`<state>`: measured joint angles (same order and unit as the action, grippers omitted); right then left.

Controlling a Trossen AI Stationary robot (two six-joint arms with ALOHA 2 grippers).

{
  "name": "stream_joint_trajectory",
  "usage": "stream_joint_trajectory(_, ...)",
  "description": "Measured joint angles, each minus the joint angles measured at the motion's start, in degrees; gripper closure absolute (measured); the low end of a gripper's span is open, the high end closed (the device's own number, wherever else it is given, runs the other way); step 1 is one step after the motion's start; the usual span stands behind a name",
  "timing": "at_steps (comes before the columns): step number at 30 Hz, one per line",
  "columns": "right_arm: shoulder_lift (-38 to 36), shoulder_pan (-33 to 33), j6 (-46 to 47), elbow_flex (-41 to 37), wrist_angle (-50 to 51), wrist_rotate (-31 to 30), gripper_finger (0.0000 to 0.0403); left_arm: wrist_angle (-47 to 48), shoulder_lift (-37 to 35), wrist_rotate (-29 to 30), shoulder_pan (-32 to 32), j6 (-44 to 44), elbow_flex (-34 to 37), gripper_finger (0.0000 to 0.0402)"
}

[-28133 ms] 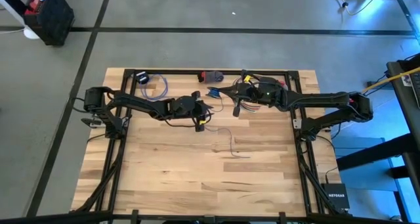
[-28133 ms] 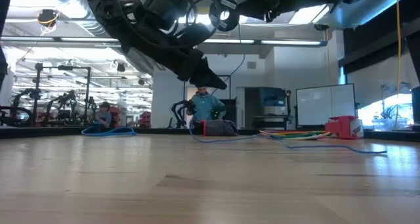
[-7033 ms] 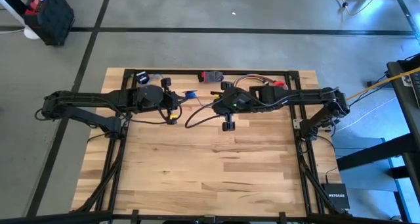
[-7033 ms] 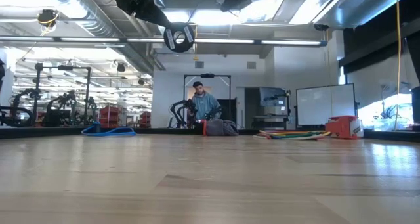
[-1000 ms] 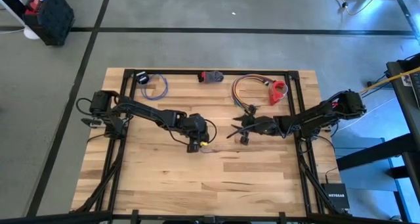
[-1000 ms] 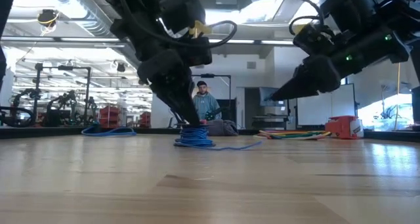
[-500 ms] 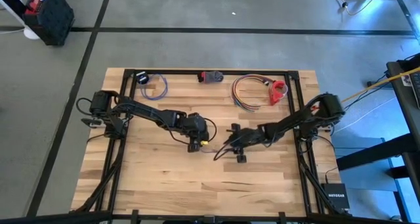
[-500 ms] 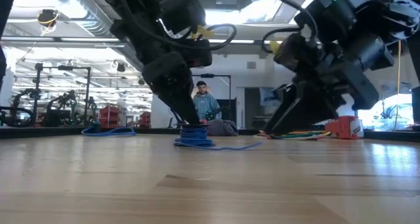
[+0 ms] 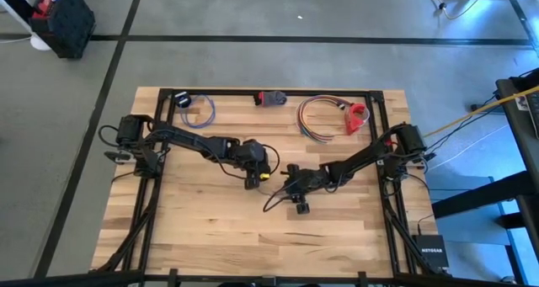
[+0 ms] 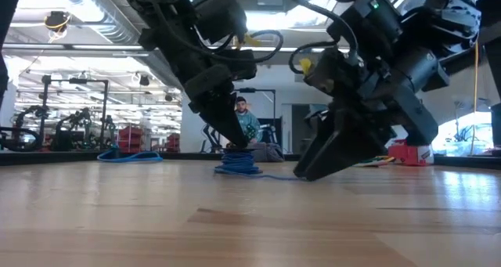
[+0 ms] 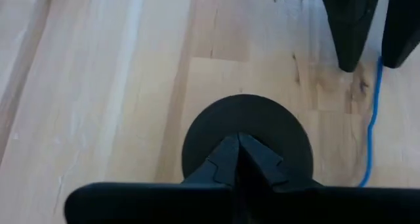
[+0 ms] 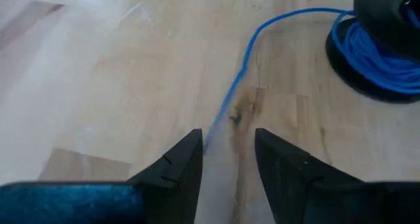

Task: Coil cords
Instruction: Uncoil the blue wire from the black spool

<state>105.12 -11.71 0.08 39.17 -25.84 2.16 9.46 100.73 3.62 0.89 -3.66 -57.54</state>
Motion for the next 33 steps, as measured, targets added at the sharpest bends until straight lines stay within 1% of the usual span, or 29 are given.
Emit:
stream_joint_trajectory(6,-0.5,-1.8,2.3,0.3,0.4,-0.3,0.0260,-0.1,0.0,0.0,-0.1,-0.3,0.0,0.0399)
stream_joint_trajectory(11,0.5,-3.1,1.1,2.5,3.4,-6.3,0.0260,-0.1,0.0,0.0,-0.1,-0.7,0.0,0.0398)
stream_joint_trajectory(18,4.0,-2.2,1.2,4.5,1.5,-7.2,0.0260,0.1,0.0,0.0,-0.9,-0.9,0.0,0.0400)
stream_joint_trajectory(23,4.2,-2.2,1.2,4.6,0.4,-8.6,0.0265,-0.2,0.0,0.0,-1.3,-0.9,0.0,0.0398)
stream_joint_trajectory(25,4.3,-2.3,1.2,4.5,0.1,-9.5,0.0278,-0.1,0.0,0.0,-1.3,-0.9,0.0,0.0398)
stream_joint_trajectory(28,4.3,-2.3,1.2,4.5,0.6,-11.4,0.0309,-0.1,0.0,0.0,-1.3,-0.9,0.0,0.0400)
stream_joint_trajectory(33,4.3,-2.9,1.0,4.5,1.0,-13.3,0.0385,-0.1,0.0,0.0,-1.3,-0.9,0.0,0.0397)
